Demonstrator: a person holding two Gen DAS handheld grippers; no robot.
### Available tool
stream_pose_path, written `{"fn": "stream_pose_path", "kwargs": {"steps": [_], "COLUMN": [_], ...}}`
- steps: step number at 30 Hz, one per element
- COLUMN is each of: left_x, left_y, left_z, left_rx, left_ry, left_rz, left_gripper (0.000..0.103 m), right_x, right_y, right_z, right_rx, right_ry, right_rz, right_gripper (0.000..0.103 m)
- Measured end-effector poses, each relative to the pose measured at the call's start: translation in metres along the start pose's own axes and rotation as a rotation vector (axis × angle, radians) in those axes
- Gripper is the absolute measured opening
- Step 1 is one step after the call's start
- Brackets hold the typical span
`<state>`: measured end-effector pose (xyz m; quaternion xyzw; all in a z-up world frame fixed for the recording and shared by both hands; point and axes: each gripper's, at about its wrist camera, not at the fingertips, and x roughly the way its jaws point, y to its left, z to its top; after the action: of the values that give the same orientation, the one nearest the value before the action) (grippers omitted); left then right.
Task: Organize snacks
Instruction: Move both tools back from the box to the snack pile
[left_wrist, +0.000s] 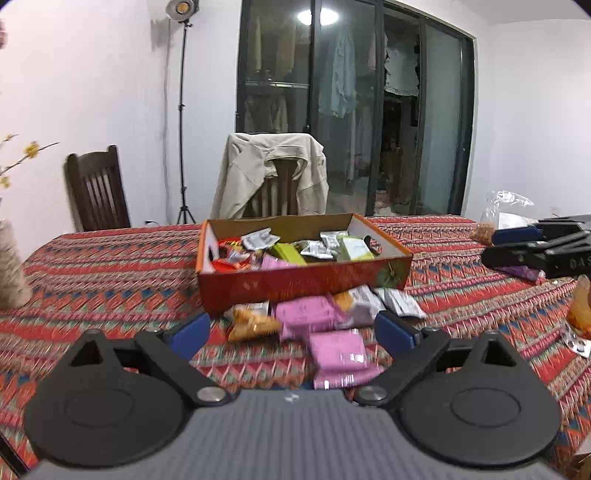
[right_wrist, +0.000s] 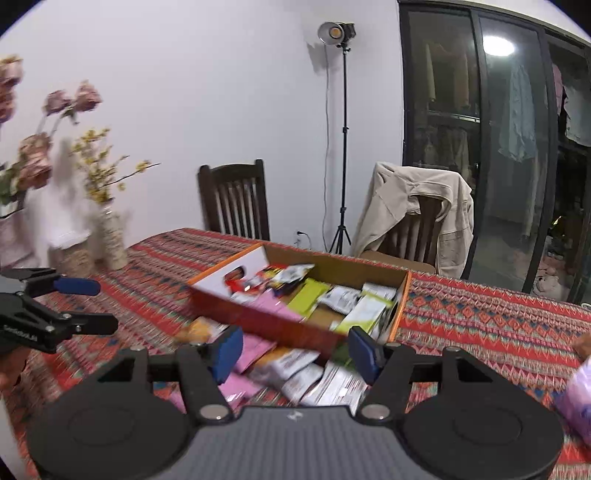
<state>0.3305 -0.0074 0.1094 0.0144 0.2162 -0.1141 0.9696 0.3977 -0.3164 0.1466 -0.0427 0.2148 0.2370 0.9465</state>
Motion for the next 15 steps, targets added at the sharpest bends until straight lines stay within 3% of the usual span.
{"fn": "stream_pose_path", "kwargs": {"steps": [8,15], "left_x": [-0.061,-0.071], "left_y": [-0.003,-0.001], "left_z": [-0.042,-0.075], "left_rx": [-0.079,-0.093], "left_ry": [-0.006,0.059], "left_rz": [0.035,0.081], "left_gripper": [0.100,0.100], "right_x": [-0.046,-0.055], "right_y": [0.049,0.070], "right_z": [-0.060,-0.113], "right_rx": [-0.022,0.046], "right_ry": [0.035,0.094], "right_rz": [0.024,0.060], "right_gripper": [0.070,0.071]}}
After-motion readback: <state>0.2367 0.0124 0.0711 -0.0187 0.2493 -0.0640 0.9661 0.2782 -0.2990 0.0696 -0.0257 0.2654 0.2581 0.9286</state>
